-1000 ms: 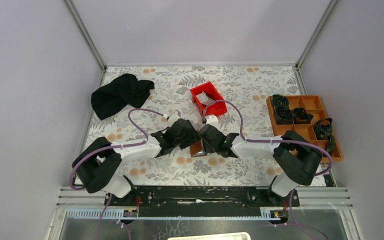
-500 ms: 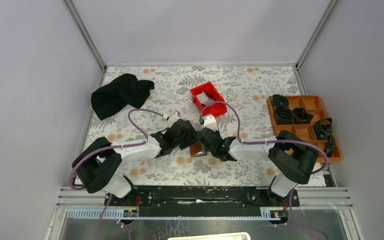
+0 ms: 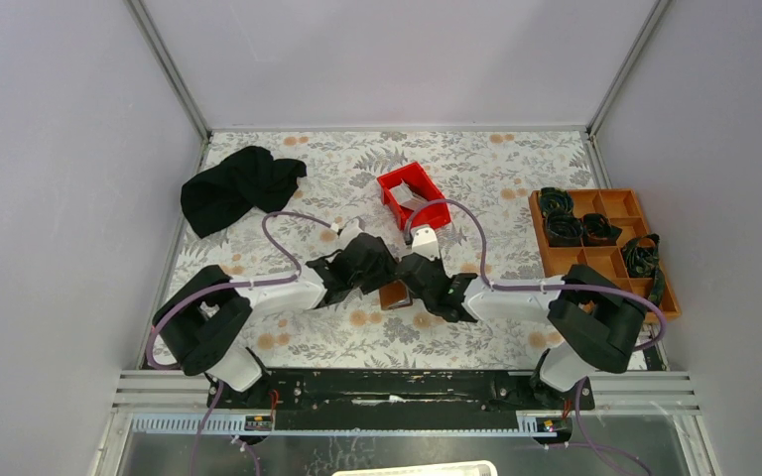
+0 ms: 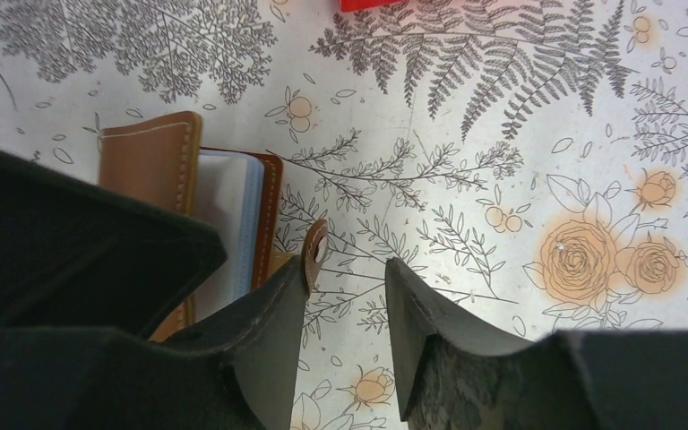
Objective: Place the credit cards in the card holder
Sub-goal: Close the card holder at the center of the board.
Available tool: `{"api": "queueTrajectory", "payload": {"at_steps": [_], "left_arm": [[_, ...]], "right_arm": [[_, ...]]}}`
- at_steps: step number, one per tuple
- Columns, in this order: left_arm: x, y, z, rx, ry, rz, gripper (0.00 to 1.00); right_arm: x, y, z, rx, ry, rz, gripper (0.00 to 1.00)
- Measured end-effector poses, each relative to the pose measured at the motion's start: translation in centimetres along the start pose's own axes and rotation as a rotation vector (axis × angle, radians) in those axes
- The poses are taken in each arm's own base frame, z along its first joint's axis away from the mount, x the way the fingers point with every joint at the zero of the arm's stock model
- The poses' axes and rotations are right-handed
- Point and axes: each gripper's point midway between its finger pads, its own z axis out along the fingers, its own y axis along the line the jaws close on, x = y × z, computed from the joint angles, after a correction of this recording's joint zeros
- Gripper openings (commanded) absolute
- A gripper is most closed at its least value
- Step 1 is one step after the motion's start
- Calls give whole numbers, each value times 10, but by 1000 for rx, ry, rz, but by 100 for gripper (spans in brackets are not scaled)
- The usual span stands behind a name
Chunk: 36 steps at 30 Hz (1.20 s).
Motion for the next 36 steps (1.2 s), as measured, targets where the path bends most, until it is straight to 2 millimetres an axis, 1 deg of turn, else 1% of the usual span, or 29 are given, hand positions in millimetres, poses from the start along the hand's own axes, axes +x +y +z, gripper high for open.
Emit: {"api": "queueTrajectory", "payload": {"at_steps": [4, 9, 19, 24, 26, 29, 32, 36], "left_arm": [[-1, -6, 5, 1, 3, 4, 61], [-1, -7, 7, 0, 6, 4, 62], [-2, -8, 7, 3, 5, 7, 66], [-7, -18, 5, 23, -5, 14, 67], [-10, -23, 2, 37, -13, 15, 67], [-14, -29, -2, 54, -25, 14, 67], [-16, -28, -6, 51, -35, 13, 66], [-16, -19, -12, 37, -47, 13, 65]], "right_arm": [[-10, -2, -9, -10, -25, 30, 45], [-22, -4, -20, -26, -54, 70, 45], [-16, -7, -22, -20, -31, 72, 45], [-11, -7, -24, -25, -3, 57, 45], [-13, -5, -25, -31, 3, 55, 45], [-22, 0, -26, -40, -1, 62, 45], [-23, 4, -26, -50, 7, 62, 45], [-11, 7, -24, -68, 53, 48, 46]]}}
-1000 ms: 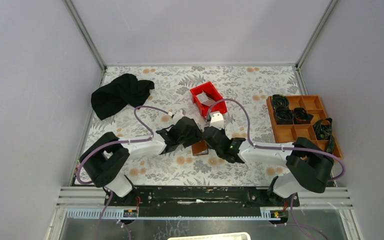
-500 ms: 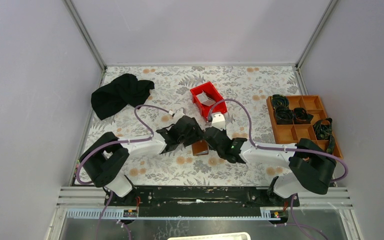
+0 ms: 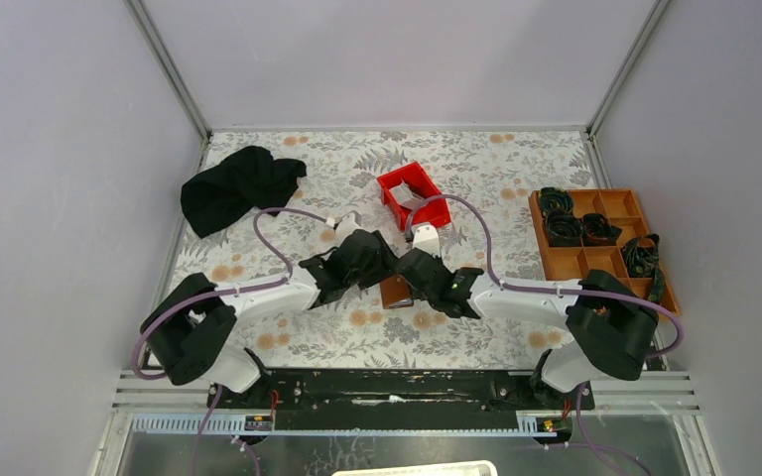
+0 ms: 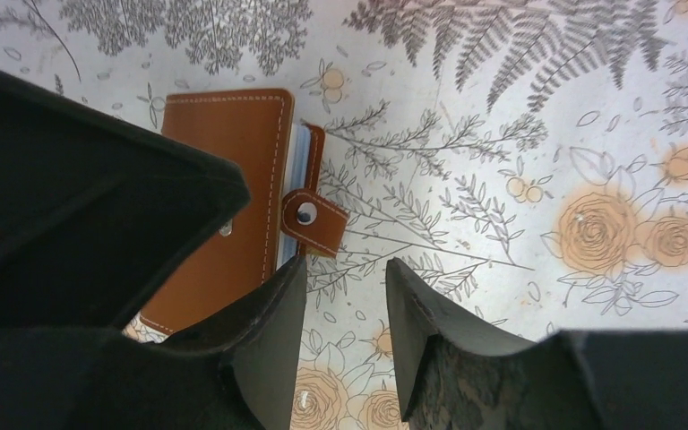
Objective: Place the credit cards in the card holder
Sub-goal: Close the card holder at the center of the board.
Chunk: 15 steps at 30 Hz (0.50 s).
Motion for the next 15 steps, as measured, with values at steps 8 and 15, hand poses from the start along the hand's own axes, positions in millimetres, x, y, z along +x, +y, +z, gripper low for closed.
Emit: {"api": "queueTrajectory", "payload": {"at_steps": [8, 15], "left_arm": [[5, 28, -5, -69, -9, 2, 62], [5, 37, -8, -90, -20, -1, 61]], "right_arm": [[12, 7, 3, -33, 47, 3, 48], [23, 9, 8, -36, 85, -9, 50]]}}
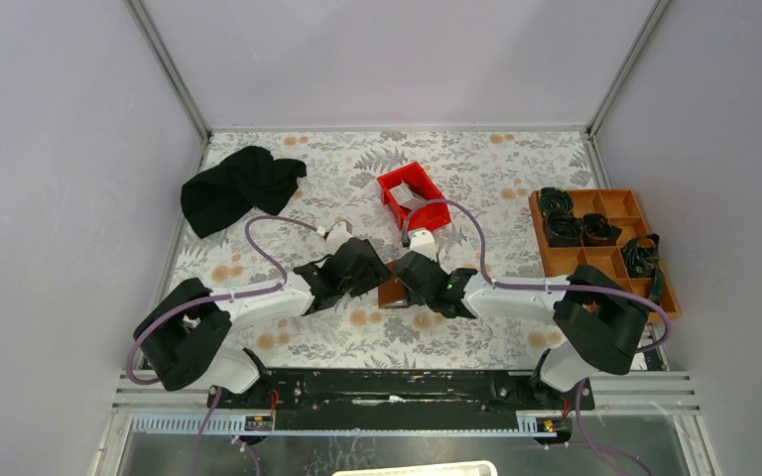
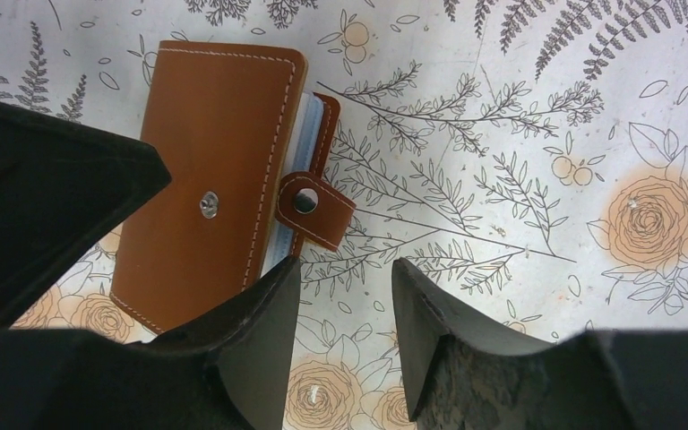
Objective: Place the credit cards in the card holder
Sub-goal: Close the card holder at the center of the board.
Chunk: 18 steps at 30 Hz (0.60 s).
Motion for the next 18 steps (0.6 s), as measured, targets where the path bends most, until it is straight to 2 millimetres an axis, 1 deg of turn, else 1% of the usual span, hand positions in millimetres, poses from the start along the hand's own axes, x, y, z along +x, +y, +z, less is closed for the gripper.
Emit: {"api": "queueTrajectory", "payload": {"at_steps": [11, 18], "left_arm": [[5, 8, 4, -24, 12, 6, 60], [10, 16, 7, -50, 27, 13, 59]], "right_arm": [[7, 1, 10, 11, 15, -10, 50], [5, -1, 16, 36, 3, -27, 49]]}}
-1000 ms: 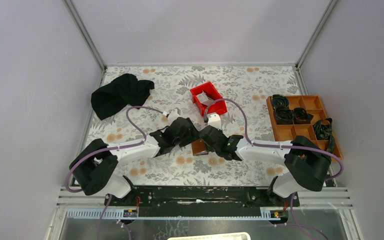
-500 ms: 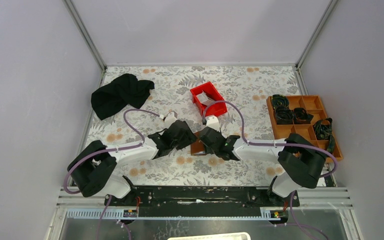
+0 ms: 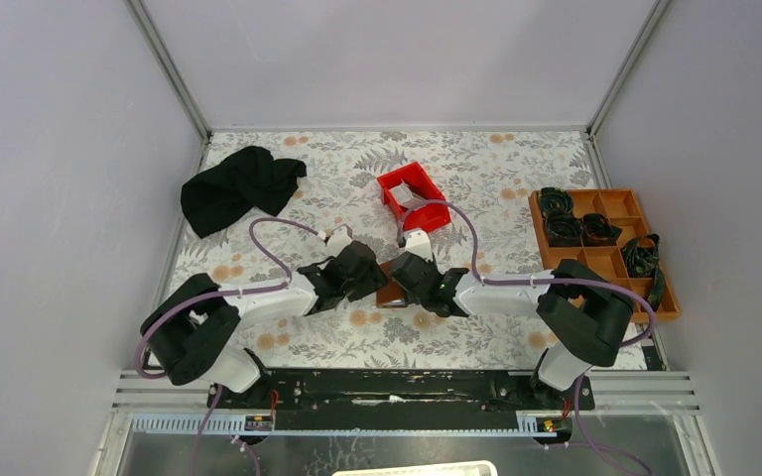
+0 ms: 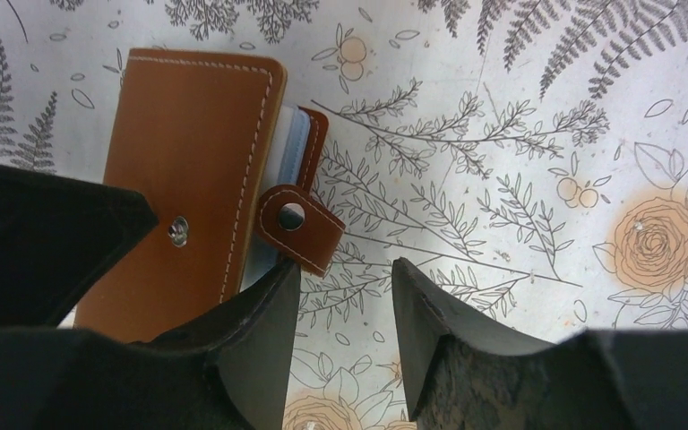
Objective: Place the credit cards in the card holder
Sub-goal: Close the card holder at the center of the board.
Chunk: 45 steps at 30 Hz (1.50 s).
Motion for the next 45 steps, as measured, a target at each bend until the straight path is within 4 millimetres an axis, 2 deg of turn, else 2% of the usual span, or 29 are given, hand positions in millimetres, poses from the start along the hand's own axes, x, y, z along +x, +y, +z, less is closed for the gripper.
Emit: {"api": "queueTrajectory", "payload": {"at_steps": [8, 11, 29, 45], "left_arm": [[3, 6, 2, -18, 10, 10, 58], [5, 7, 3, -22, 15, 13, 58], [11, 10, 6, -27, 41, 21, 57], [12, 6, 9, -15, 45, 18, 57]], "right_arm": [[-11, -3, 2, 29, -40, -1, 47], [-14, -4, 2, 40, -50, -3, 43], [-16, -8, 3, 65, -63, -6, 29], [-21, -16, 2, 92, -73, 10, 26]]}}
